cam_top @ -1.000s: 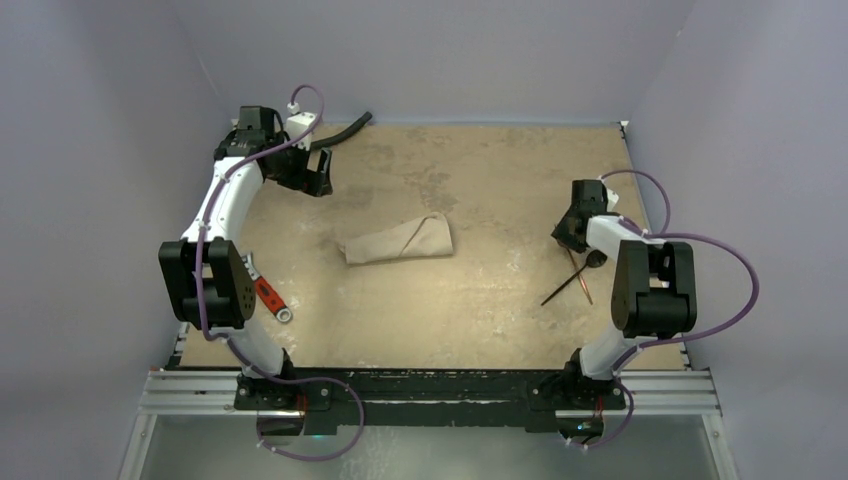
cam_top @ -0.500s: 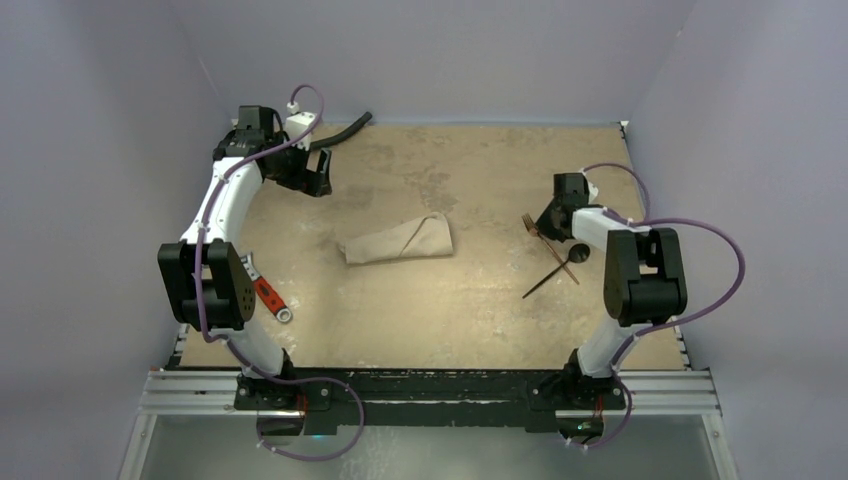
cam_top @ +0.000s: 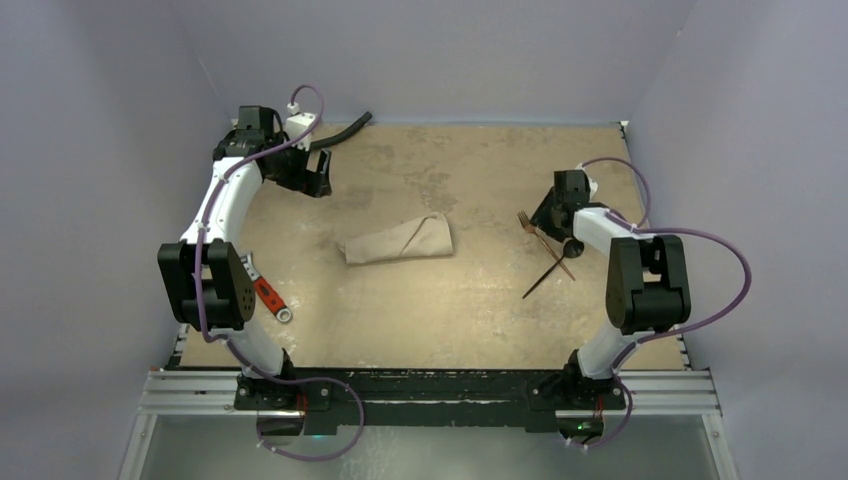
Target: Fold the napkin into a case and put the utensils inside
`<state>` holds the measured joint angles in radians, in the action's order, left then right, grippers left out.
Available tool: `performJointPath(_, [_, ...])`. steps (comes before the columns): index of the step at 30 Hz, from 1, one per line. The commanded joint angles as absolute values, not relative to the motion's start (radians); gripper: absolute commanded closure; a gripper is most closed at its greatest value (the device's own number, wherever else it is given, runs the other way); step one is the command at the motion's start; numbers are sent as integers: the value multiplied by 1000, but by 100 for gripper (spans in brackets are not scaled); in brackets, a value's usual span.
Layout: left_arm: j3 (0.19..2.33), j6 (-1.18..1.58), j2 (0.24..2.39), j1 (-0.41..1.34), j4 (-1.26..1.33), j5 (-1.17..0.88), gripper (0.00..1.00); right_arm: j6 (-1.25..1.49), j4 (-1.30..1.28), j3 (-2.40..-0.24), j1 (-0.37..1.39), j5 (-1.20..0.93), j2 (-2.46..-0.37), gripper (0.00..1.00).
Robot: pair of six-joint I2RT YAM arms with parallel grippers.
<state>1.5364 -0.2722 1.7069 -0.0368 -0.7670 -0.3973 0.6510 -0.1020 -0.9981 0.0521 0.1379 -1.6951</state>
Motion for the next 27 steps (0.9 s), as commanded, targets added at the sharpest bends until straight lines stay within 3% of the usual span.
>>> performJointPath(1, [1589,-276,1675,-36,-768,-414,4,552,-143,-944,54,108,-1679,49])
performJointPath(27, [1568,-291,1647,-36,-778,-411,4,491,-192,-853,182,96,-1621,48])
